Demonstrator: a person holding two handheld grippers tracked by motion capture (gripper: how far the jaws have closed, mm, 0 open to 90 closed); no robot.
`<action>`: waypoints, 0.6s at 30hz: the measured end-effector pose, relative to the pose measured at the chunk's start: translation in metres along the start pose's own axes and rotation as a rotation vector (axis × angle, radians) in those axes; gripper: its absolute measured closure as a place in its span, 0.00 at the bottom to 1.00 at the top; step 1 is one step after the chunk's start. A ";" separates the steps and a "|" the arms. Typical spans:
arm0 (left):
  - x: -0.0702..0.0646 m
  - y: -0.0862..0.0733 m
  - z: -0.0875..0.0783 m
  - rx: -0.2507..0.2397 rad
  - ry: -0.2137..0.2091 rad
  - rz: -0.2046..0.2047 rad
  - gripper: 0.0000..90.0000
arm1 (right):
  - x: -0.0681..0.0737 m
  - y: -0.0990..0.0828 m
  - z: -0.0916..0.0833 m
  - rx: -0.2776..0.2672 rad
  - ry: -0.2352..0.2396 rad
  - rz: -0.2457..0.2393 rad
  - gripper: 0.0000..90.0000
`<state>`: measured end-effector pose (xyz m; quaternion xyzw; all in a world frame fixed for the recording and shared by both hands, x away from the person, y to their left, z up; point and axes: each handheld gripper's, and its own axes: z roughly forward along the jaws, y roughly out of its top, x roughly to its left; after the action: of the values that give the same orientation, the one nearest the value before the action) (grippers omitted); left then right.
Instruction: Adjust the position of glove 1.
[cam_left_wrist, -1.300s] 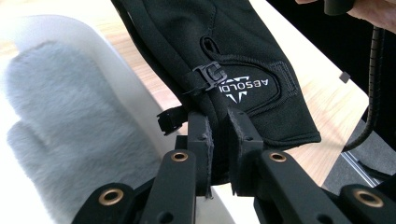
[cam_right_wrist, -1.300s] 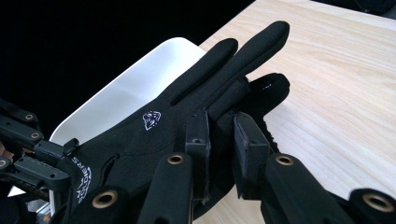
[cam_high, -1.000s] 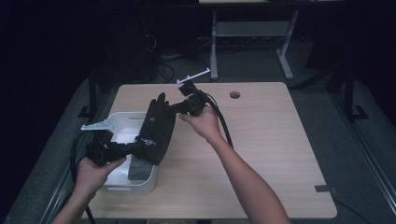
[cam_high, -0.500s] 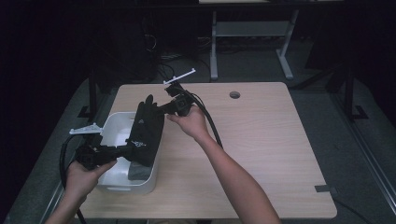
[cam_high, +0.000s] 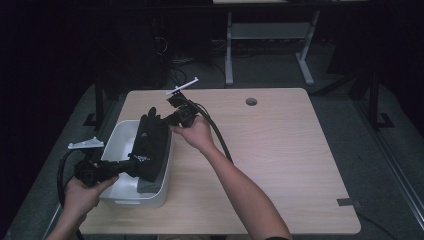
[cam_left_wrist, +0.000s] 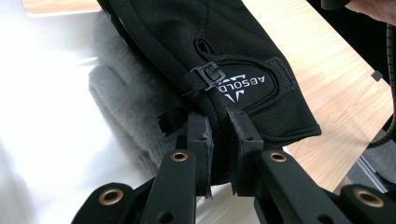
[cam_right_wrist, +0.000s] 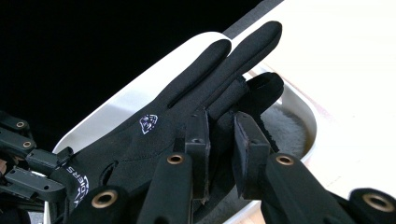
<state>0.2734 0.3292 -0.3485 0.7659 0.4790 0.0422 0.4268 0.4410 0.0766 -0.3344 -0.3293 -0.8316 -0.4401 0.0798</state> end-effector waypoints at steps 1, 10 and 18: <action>0.001 -0.002 0.001 0.000 -0.001 -0.010 0.90 | 0.000 0.000 0.001 0.005 -0.003 0.001 0.86; 0.010 -0.010 0.008 0.024 -0.007 -0.046 0.89 | -0.005 -0.004 0.016 0.033 -0.001 0.005 0.86; 0.015 -0.017 0.013 0.050 -0.006 -0.059 0.88 | -0.008 -0.010 0.028 0.070 0.000 0.010 0.86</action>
<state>0.2759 0.3360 -0.3733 0.7620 0.5009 0.0154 0.4101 0.4457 0.0909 -0.3613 -0.3307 -0.8448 -0.4102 0.0935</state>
